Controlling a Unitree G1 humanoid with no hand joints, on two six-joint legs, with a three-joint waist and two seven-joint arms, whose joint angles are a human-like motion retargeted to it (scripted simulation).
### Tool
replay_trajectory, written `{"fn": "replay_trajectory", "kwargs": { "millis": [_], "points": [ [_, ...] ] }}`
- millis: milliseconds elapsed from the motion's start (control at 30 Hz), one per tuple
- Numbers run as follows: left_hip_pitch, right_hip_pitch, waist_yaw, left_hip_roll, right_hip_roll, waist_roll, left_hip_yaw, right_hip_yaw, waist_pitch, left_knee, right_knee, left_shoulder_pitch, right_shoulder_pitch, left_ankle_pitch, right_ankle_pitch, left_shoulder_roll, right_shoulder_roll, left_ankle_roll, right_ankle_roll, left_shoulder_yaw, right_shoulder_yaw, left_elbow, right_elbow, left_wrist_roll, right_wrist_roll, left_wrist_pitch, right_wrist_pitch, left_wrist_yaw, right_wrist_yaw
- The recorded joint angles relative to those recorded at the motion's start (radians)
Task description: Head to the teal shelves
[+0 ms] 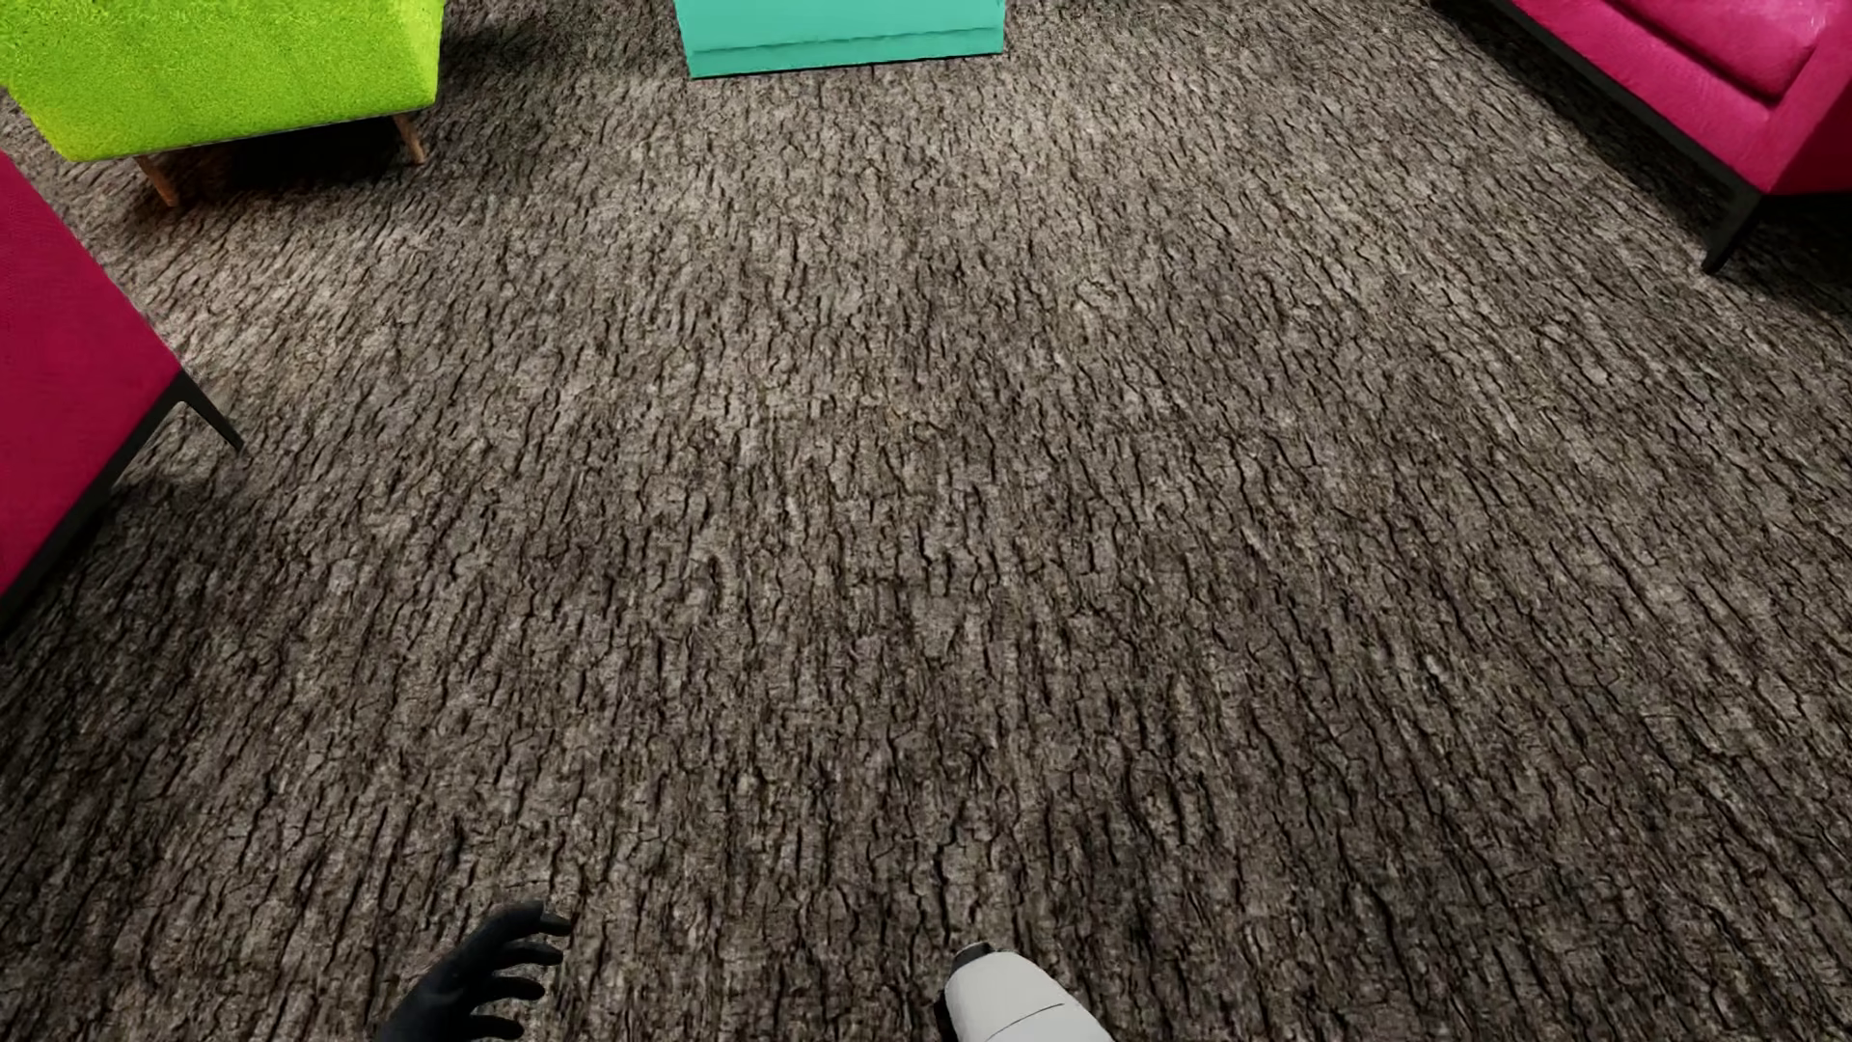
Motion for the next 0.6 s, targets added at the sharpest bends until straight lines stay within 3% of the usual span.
{"fn": "replay_trajectory", "kwargs": {
  "millis": [33,67,133,200,333,367,400,433,500,533,567,600],
  "points": [
    [-0.087,0.060,0.063,-0.003,0.042,0.008,0.000,0.000,0.007,0.186,0.040,0.027,-0.030,0.047,-0.025,-0.019,0.005,0.000,0.000,-0.031,0.005,0.064,0.002,0.000,0.000,0.000,0.000,0.000,0.000],
    [-0.195,0.159,0.128,-0.012,0.078,0.009,0.000,0.000,0.016,0.363,0.019,0.054,-0.066,-0.044,-0.078,-0.035,0.010,0.000,0.000,-0.081,-0.017,0.127,-0.021,0.000,0.000,0.000,0.000,0.000,0.000],
    [-0.396,0.408,0.272,-0.066,0.111,-0.023,0.000,0.000,0.030,0.519,-0.094,0.128,-0.152,-0.308,-0.200,-0.052,0.013,0.000,0.000,-0.198,-0.094,0.262,-0.104,0.000,0.000,0.000,0.000,0.000,0.000],
    [-0.585,0.646,0.399,-0.103,0.090,-0.059,0.000,0.000,0.031,0.389,-0.217,0.222,-0.237,-0.391,-0.362,-0.053,0.006,0.000,0.000,-0.274,-0.208,0.376,-0.234,0.000,0.000,0.000,0.000,0.000,0.000],
    [-0.775,0.912,0.613,-0.082,-0.005,-0.101,0.000,0.000,-0.017,-0.302,-0.301,0.386,-0.400,-0.339,-0.599,-0.034,-0.040,0.000,0.000,-0.254,-0.422,0.469,-0.508,0.000,0.000,0.000,0.000,0.000,0.000],
    [-0.809,0.946,0.651,-0.072,-0.027,-0.103,0.000,0.000,-0.035,-0.503,-0.293,0.414,-0.422,-0.269,-0.603,-0.028,-0.057,0.000,0.000,-0.228,-0.460,0.481,-0.559,0.000,0.000,0.000,0.000,0.000,0.000],
    [-0.840,0.984,0.686,-0.067,-0.061,-0.105,0.000,0.000,-0.042,-0.473,-0.267,0.432,-0.431,-0.297,-0.576,-0.021,-0.068,0.000,0.000,-0.218,-0.497,0.498,-0.589,0.000,0.000,0.000,0.000,0.000,0.000],
    [-0.858,1.016,0.716,-0.075,-0.095,-0.112,0.000,0.000,-0.043,-0.257,-0.207,0.441,-0.424,-0.356,-0.508,-0.015,-0.067,0.000,0.000,-0.210,-0.520,0.519,-0.592,0.000,0.000,0.000,0.000,0.000,0.000],
    [-0.887,0.965,0.702,-0.150,-0.163,-0.166,0.000,0.000,-0.051,-0.023,0.069,0.425,-0.383,-0.308,-0.217,-0.008,-0.033,0.000,0.000,-0.215,-0.510,0.572,-0.534,0.000,0.000,0.000,0.000,0.000,0.000],
    [-0.826,0.904,0.671,-0.192,-0.173,-0.172,0.000,0.000,-0.033,0.037,0.271,0.394,-0.357,-0.364,-0.084,-0.011,-0.017,0.000,0.000,-0.231,-0.462,0.584,-0.478,0.000,0.000,0.000,0.000,0.000,0.000],
    [-0.742,0.812,0.641,-0.229,-0.172,-0.173,0.000,0.000,-0.016,0.046,0.514,0.369,-0.350,-0.421,-0.050,-0.019,-0.005,0.000,0.000,-0.231,-0.386,0.554,-0.411,0.000,0.000,0.000,0.000,0.000,0.000],
    [-0.643,0.705,0.569,-0.242,-0.143,-0.150,0.000,0.000,-0.007,-0.010,0.606,0.335,-0.345,-0.422,-0.105,-0.032,0.012,0.000,0.000,-0.229,-0.297,0.485,-0.305,0.000,0.000,0.000,0.000,0.000,0.000]
  ]
}}
